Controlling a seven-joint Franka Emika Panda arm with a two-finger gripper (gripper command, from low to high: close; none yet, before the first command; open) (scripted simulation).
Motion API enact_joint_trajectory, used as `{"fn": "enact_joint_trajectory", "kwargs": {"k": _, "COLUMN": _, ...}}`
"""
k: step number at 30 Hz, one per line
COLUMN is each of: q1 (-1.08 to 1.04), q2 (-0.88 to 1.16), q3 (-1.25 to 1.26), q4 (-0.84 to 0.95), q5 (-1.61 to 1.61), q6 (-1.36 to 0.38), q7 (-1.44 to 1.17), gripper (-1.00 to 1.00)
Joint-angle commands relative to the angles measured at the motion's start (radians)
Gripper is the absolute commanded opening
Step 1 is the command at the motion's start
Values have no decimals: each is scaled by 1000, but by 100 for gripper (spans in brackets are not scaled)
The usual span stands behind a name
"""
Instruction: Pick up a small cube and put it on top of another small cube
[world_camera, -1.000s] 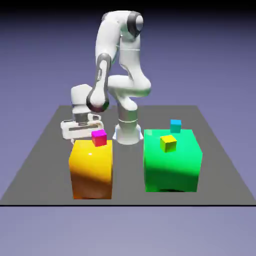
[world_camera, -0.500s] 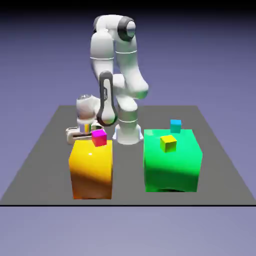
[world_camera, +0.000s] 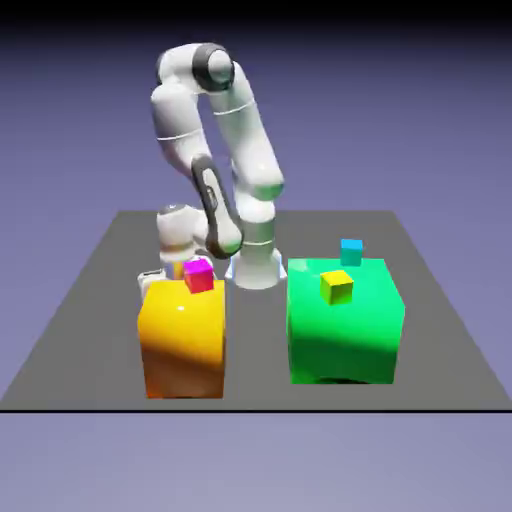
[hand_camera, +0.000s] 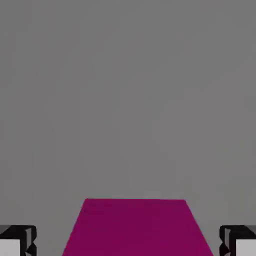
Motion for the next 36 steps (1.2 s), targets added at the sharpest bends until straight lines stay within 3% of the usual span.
{"fn": "enact_joint_trajectory", "kwargs": {"k": 1, "q1": 0, "q2": 0, "q3": 0, "q4": 0, "q5": 0, "q6": 0, "q7": 0, "gripper": -100}}
{"fn": "enact_joint_trajectory", "kwargs": {"k": 30, "q1": 1014, "q2": -452, "q3": -777, "q4": -23, "q5": 839, "q6": -389, "q7": -553, "gripper": -100}}
{"fn": "enact_joint_trajectory", "kwargs": {"k": 33, "q1": 1062, "q2": -466, "q3": -790, "q4": -10, "q5": 875, "q6": -406, "q7": -610, "gripper": -100}}
{"fn": "enact_joint_trajectory", "kwargs": {"k": 36, "q1": 969, "q2": -478, "q3": -762, "q4": 99, "q5": 815, "q6": -453, "q7": -735, "gripper": -100}}
